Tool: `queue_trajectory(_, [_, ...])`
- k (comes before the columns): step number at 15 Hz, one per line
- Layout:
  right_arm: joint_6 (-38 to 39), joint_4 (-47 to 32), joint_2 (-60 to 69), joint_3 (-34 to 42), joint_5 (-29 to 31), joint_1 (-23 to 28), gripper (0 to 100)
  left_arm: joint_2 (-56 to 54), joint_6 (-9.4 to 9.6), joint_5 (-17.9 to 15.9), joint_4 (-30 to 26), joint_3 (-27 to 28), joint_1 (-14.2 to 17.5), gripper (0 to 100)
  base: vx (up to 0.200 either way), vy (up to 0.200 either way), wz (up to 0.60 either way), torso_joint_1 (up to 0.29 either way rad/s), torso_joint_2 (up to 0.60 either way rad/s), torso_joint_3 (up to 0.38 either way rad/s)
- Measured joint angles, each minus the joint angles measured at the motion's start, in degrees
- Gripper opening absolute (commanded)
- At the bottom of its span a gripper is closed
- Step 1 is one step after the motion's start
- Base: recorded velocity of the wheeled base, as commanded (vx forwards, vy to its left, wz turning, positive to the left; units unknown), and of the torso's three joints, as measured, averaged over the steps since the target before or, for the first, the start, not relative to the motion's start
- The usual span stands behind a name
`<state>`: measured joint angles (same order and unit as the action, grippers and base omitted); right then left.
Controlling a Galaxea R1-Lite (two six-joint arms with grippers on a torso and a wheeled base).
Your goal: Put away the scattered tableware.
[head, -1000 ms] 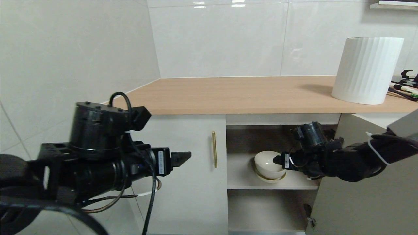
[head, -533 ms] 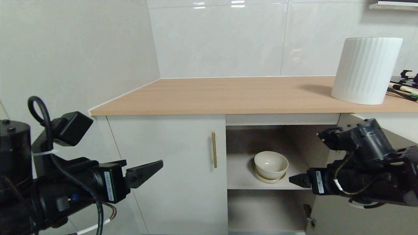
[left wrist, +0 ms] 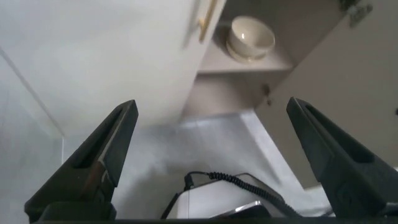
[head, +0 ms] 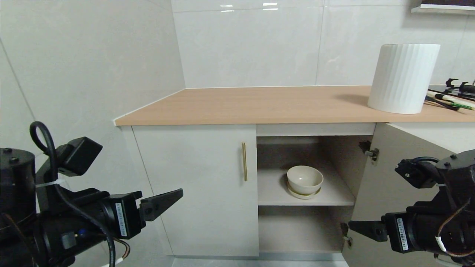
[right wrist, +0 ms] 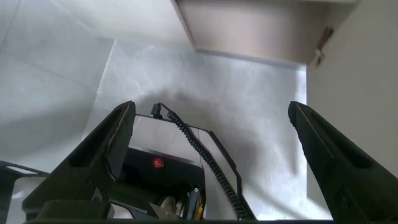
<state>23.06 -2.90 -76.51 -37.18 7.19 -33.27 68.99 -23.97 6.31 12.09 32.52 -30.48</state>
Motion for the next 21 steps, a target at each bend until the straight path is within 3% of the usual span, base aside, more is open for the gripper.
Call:
queue_trajectory(9, [-0.5,-0.2,0.7,1.0,-0.1,-0.1,100,0.7,-0.09,-1.4,0.0,-0.4,0.0,100,-0.2,0.0,0.0,0.004,0.0,0.003])
queue_trajectory(21, [-0.9,-0.4,0.9,1.1,0.0,-0.1,100,0.6,0.27,-1.5,0.0,-0.8,0.0,100,0.0,0.0,0.0,0.0,0.0,0.0])
